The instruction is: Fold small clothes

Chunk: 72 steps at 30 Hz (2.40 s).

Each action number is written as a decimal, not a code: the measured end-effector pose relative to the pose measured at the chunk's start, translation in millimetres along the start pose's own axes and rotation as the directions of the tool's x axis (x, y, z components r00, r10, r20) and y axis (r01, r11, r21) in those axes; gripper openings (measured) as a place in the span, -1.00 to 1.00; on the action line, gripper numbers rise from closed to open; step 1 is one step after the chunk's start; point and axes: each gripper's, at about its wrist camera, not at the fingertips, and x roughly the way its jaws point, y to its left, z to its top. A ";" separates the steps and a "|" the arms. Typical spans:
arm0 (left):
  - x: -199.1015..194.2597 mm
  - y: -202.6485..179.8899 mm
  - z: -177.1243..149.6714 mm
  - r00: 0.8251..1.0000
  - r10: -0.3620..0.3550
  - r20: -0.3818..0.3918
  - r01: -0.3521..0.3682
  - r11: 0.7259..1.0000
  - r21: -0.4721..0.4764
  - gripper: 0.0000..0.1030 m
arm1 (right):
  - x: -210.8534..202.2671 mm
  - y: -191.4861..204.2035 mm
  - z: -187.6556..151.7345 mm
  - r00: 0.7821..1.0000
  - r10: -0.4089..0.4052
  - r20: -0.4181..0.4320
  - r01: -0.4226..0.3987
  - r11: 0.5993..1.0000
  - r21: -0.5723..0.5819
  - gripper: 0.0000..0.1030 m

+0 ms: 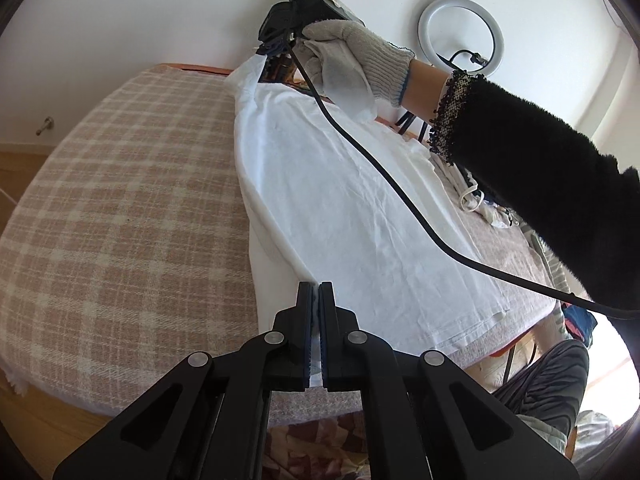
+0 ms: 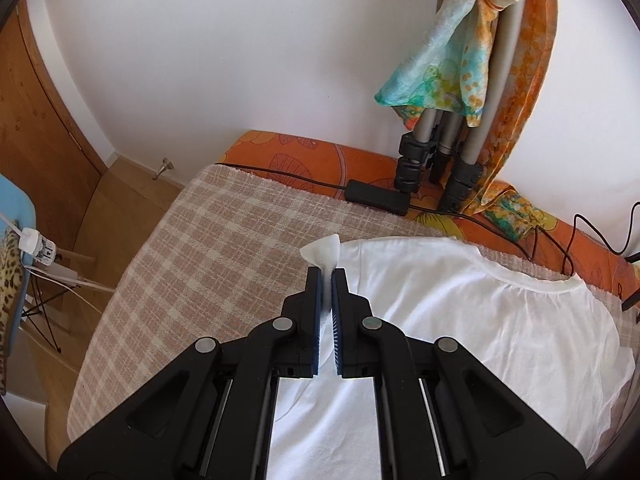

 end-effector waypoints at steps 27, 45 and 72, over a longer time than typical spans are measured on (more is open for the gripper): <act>45.8 -81.0 -21.6 0.972 -0.121 -0.202 0.161 0.968 0.192 -0.70 | -31.2 -160.7 -65.2 0.982 -0.183 -0.049 0.189 0.962 0.197 0.09; 63.1 -155.2 -23.5 0.980 -0.123 -0.154 0.162 0.948 0.274 -0.70 | -186.0 -270.3 -131.4 0.994 -0.067 0.087 0.046 0.973 0.227 0.12; 169.3 -279.2 -57.1 0.964 -0.045 -0.263 0.165 0.876 0.454 -0.04 | -191.1 -389.8 -190.6 0.983 0.137 0.122 -0.172 0.919 0.354 0.13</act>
